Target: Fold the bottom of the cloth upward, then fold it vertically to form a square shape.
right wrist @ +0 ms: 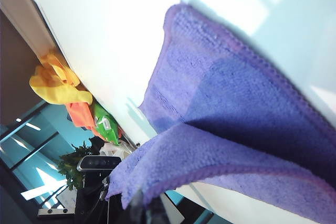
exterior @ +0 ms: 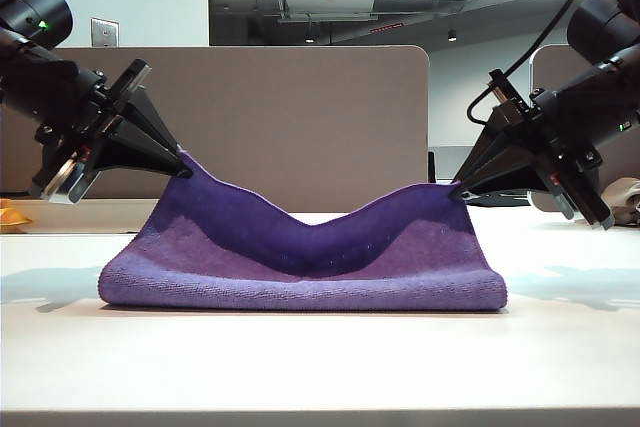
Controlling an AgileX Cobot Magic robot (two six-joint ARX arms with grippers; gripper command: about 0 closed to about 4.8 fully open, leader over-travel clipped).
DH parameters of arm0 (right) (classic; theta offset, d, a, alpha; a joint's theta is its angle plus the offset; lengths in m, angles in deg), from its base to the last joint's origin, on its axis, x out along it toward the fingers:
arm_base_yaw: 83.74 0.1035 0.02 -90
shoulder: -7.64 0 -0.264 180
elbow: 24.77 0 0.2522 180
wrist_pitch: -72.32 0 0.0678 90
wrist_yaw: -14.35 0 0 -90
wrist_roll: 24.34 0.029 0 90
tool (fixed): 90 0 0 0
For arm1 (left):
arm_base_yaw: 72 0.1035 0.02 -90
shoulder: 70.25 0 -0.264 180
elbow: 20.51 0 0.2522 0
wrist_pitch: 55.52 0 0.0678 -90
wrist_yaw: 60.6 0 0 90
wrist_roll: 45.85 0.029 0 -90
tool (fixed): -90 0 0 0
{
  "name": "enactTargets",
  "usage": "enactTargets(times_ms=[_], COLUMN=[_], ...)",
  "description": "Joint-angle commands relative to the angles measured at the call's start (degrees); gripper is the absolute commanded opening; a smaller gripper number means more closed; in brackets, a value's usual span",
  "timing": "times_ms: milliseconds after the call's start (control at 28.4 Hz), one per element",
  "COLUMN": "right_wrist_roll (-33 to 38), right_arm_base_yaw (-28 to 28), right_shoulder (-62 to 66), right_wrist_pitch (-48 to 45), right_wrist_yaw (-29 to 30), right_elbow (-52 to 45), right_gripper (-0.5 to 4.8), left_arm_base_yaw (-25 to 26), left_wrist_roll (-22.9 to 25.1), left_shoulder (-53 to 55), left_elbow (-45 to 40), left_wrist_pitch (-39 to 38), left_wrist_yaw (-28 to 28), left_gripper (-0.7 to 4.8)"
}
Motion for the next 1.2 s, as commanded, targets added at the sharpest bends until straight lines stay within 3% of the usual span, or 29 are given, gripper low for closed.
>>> enactTargets(times_ms=[35,211,282,352,423,493,704,1092,1162,1198], right_wrist_roll=[3.52,5.88,5.86,5.84,5.81,5.81,5.84,4.70,1.22,-0.72], right_arm_base_yaw=[0.07,0.07,0.07,0.09,0.09,0.09,0.09,0.09,0.00,-0.02], right_shoulder=[0.37,0.76,0.81,0.81,0.81,0.81,0.81,0.81,0.81,0.81], right_wrist_pitch=[-3.17,-4.63,-4.72,-4.87,-5.70,-7.28,-10.69,-10.67,-10.64,-10.62], right_wrist_yaw=[-0.39,0.00,0.09,0.13,0.59,1.51,3.08,3.72,3.72,3.74], right_elbow=[0.28,0.31,0.31,0.33,0.31,0.33,0.33,0.33,0.33,0.33], right_gripper=[0.51,0.95,1.01,1.48,1.83,1.83,1.83,1.85,1.82,1.71], left_arm_base_yaw=[0.31,0.33,0.33,0.33,0.33,0.33,0.33,0.59,0.63,0.63], left_wrist_roll=[-2.21,-2.14,-1.73,-1.73,-1.70,-1.70,-1.57,-0.94,2.14,3.74], left_shoulder=[0.20,0.28,0.28,0.28,0.26,0.26,0.26,0.26,0.26,0.26], left_elbow=[0.17,0.17,0.17,0.17,0.17,0.17,0.17,0.17,0.17,0.17], left_wrist_pitch=[1.38,1.97,2.69,3.56,4.83,5.70,10.25,11.67,11.58,11.56], left_wrist_yaw=[-0.22,-0.20,-0.22,-0.28,-0.44,-0.46,-0.46,-0.74,-1.81,-2.23], left_gripper=[-0.05,0.11,0.72,1.37,1.44,1.55,3.48,3.43,2.85,2.28])
